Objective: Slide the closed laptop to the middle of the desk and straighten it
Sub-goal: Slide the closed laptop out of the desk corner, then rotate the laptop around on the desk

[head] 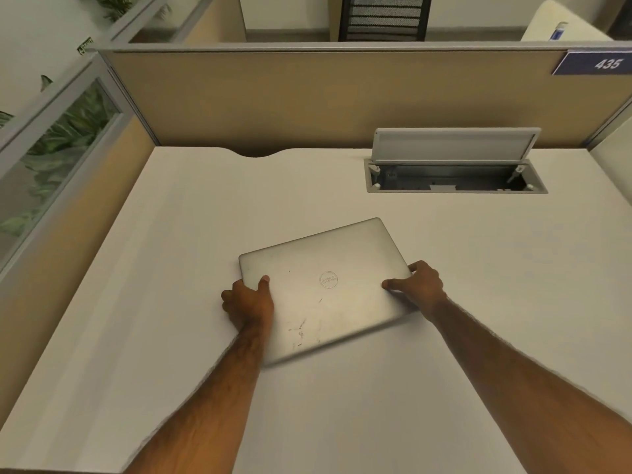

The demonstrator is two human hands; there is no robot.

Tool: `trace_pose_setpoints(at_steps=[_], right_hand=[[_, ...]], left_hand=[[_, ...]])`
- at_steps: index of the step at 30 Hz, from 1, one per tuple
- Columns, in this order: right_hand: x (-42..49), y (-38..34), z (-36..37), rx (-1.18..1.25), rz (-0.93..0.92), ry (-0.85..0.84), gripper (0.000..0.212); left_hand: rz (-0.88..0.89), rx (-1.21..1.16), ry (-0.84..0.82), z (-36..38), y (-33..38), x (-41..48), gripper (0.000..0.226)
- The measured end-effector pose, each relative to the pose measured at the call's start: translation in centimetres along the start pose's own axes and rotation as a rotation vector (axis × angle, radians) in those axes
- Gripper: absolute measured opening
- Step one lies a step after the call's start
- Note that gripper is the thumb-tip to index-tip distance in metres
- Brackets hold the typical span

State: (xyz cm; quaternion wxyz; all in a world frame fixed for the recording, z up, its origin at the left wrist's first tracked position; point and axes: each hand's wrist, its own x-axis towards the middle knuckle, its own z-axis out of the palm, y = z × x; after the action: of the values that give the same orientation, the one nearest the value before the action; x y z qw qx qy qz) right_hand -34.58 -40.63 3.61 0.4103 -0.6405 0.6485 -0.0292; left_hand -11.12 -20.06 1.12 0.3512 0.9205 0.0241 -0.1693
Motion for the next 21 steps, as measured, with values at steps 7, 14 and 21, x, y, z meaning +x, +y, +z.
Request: trace_pose_setpoints(at_steps=[7, 14, 21], right_hand=[[0.2, -0.2, 0.3, -0.023, 0.028, 0.017, 0.069], [-0.3, 0.1, 0.7, -0.078, 0.028, 0.047, 0.075], [-1.9, 1.0, 0.8, -0.063, 0.135, 0.097, 0.062]], left_hand=[[0.056, 0.077, 0.024, 0.2, -0.2, -0.4, 0.059], [0.066, 0.204, 0.036, 0.5, 0.3, -0.9, 0.056], [0.384, 0.36, 0.054, 0.9, 2.3, -0.9, 0.072]])
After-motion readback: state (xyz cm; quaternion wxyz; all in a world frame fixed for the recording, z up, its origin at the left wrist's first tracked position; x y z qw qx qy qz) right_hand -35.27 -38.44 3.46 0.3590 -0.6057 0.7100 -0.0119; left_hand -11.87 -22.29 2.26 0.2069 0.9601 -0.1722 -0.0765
